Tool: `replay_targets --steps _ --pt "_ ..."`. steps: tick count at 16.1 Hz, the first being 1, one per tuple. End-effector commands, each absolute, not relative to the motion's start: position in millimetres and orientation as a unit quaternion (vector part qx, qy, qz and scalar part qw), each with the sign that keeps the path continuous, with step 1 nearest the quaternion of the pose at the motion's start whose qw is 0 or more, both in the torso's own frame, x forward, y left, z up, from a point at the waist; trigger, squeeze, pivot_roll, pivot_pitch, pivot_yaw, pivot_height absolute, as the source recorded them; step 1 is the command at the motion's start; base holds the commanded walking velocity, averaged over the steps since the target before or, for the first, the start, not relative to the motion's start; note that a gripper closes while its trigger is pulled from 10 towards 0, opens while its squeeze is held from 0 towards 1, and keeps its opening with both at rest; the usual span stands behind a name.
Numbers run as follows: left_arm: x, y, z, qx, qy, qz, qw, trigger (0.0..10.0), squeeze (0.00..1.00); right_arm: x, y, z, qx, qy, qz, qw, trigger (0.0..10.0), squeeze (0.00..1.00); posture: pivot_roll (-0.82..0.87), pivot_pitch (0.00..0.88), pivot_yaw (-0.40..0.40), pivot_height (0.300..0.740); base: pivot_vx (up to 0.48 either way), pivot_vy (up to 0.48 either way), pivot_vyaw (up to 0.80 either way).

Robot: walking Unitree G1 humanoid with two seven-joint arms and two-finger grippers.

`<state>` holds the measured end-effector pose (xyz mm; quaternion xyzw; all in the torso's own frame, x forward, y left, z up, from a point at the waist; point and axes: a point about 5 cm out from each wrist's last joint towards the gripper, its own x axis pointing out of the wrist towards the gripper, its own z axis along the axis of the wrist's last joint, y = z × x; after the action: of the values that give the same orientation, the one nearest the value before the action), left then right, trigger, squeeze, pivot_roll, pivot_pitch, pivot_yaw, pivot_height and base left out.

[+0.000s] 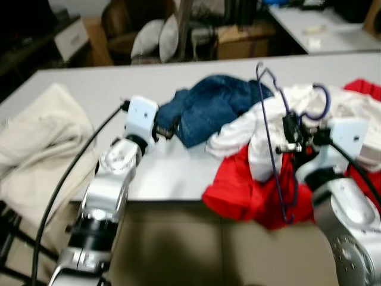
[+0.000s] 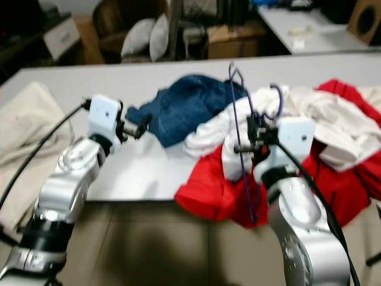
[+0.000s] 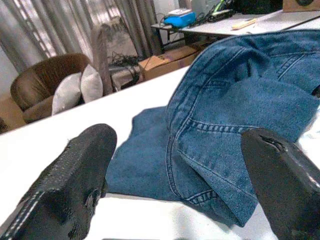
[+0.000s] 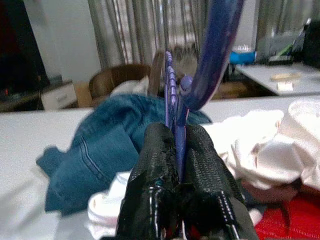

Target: Hang hanger

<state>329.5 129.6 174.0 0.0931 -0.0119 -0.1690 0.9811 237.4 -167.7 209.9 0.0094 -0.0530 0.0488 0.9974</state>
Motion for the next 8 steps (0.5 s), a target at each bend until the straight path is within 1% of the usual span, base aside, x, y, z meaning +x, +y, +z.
replay_targets --steps 1,2,5,8 --pt "329 134 177 0.094 -0.016 -0.16 0.982 10.0 0.0 237 -167 207 0.008 -0.046 0.054 0.997 10.0 0.0 -0.11 0.0 0.136 0.74 0.0 0.39 0.0" --pt "328 136 175 0.092 -0.012 -0.157 0.983 10.0 0.0 236 -168 203 0.007 -0.039 0.054 0.998 10.0 0.0 -0.11 0.0 0.128 0.74 0.0 0.394 0.0" --pt "322 148 165 0.103 0.002 -0.135 0.986 10.0 0.0 234 -165 187 -0.004 0.0 0.1 0.995 10.0 0.0 -0.09 0.0 0.086 0.74 0.0 0.394 0.0" --pt "318 153 164 0.101 0.003 -0.12 0.988 10.0 0.0 238 -166 183 -0.004 0.006 0.108 0.994 10.0 0.0 -0.07 0.0 0.054 0.74 0.0 0.391 0.0"
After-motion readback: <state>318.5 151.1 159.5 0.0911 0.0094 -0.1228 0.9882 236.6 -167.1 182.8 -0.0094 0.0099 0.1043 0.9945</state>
